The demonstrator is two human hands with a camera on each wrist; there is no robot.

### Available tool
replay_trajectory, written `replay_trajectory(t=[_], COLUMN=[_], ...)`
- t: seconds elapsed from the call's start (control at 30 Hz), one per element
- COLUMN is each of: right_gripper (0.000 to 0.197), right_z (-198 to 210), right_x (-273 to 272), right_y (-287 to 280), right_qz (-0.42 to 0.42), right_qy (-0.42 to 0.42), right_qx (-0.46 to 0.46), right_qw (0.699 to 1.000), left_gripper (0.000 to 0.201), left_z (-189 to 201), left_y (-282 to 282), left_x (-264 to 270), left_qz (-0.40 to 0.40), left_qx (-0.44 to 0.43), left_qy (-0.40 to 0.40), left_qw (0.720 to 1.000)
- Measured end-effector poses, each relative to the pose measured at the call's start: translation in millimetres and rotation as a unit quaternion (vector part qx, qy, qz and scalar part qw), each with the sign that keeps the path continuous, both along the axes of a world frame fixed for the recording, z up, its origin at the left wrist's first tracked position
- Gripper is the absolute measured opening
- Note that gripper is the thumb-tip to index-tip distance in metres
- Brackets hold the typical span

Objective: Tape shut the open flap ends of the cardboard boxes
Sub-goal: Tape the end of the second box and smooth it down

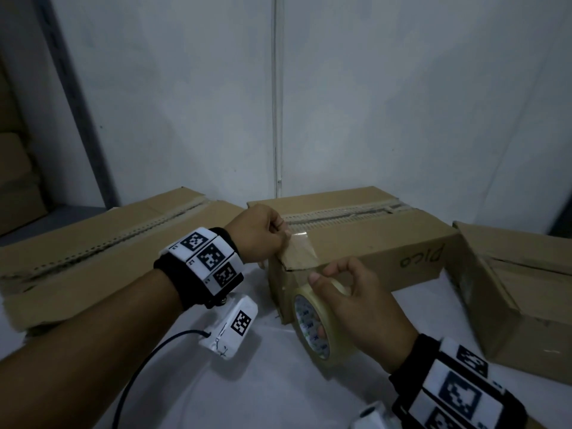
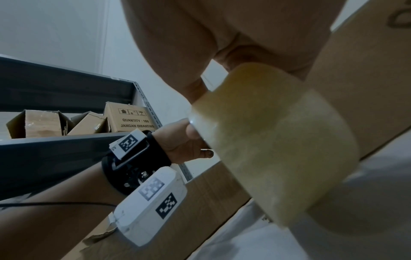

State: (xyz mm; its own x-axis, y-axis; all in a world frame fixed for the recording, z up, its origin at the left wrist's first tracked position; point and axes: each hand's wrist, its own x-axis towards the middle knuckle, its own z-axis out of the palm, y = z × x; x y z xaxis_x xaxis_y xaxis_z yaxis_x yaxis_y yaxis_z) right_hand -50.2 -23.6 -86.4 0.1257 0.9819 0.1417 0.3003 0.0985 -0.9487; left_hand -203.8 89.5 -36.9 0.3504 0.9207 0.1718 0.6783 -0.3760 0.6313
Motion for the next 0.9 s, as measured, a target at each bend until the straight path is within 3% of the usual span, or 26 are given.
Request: replay_trajectory(t=[0.33, 0.63, 0.9], right_gripper=[0.021, 0.021, 0.023], right_z=[-6, -6, -6], right_x=[-1, -2, -5], right_y=[0, -5, -4], right_qz=[-0.002, 0.020, 0.014], right_qy=[-0.015, -0.019, 0.039], right_qx=[0.002, 0.003, -0.031], right_qw=[1.000, 1.000, 0.999], left_gripper=[0.018, 0.009, 0.009], left_z=[-1, -9, -16], left_y=[-2, -5, -10], left_x=[-1, -3, 2], left_qz=[-0.003, -0.016, -0.007], left_qx=[-0.011, 0.036, 0.076], left_qy=[0.005, 0.050, 0.045], left_qw=[1.000, 0.998, 0.996])
